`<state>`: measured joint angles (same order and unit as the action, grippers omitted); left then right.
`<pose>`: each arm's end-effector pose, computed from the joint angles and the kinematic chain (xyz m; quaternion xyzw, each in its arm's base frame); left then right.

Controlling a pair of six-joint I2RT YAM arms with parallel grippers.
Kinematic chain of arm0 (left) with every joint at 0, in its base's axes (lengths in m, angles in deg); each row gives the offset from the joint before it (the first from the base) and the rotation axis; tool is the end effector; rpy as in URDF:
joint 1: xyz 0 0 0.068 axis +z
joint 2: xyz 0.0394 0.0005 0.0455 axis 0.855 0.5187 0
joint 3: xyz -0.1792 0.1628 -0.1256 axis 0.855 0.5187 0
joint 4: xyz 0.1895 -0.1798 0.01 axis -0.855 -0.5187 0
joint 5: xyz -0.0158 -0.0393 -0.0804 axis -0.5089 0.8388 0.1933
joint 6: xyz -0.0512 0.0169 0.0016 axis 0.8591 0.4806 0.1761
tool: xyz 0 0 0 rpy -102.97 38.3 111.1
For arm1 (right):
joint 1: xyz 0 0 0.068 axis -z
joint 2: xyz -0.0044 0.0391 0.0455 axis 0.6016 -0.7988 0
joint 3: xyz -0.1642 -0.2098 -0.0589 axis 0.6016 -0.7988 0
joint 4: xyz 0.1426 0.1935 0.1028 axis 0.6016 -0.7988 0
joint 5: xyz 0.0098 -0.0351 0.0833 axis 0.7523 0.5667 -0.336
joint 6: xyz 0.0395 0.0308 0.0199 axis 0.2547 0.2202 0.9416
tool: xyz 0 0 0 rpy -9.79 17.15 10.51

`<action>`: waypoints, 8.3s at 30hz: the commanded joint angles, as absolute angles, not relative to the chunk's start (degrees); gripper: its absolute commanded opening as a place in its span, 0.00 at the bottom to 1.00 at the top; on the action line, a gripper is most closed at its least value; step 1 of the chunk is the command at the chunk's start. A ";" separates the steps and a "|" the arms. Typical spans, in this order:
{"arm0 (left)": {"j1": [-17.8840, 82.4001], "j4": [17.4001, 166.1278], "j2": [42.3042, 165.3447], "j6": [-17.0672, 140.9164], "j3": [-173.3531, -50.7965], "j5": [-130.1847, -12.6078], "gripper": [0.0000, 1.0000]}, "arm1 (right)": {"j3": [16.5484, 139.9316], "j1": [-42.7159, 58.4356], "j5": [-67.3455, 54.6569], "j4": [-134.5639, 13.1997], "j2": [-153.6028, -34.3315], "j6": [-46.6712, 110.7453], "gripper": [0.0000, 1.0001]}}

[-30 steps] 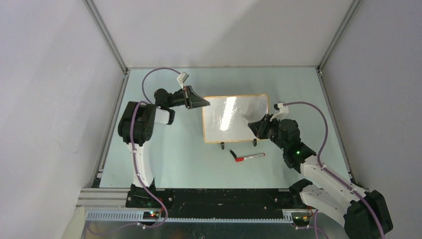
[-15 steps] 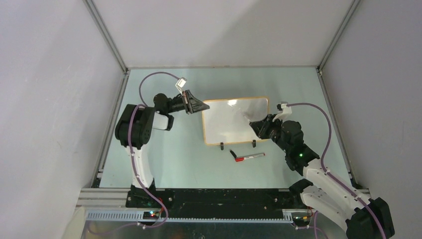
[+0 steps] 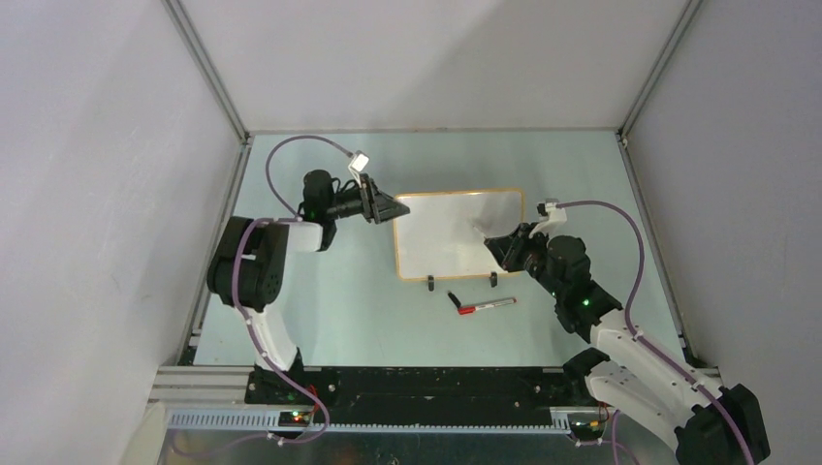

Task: Write a sentence on the whiteboard
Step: Move the whiteboard to the center of the board, then hold the whiteboard at the center of the board.

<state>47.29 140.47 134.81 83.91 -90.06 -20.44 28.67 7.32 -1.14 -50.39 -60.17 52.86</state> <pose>0.3588 -0.1039 0.1876 0.2030 0.6950 -0.5616 0.4004 0.1716 0.0994 0.2529 -0.0271 0.7740 0.3177 0.5471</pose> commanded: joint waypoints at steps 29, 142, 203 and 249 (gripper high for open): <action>44.48 102.78 98.64 69.58 -82.23 -55.65 0.99 | 28.09 3.27 -0.55 -47.17 -57.88 49.58 0.00; 38.32 104.55 98.65 80.04 -78.72 -89.99 0.98 | 26.74 -9.02 16.14 -41.68 -64.02 40.17 0.00; 49.48 108.53 110.08 77.34 -92.38 -49.87 0.99 | 26.86 -14.58 20.01 -40.48 -64.00 37.98 0.00; 47.22 140.77 129.19 86.91 -91.40 -24.86 0.59 | 26.90 -17.86 23.44 -40.23 -62.63 35.60 0.00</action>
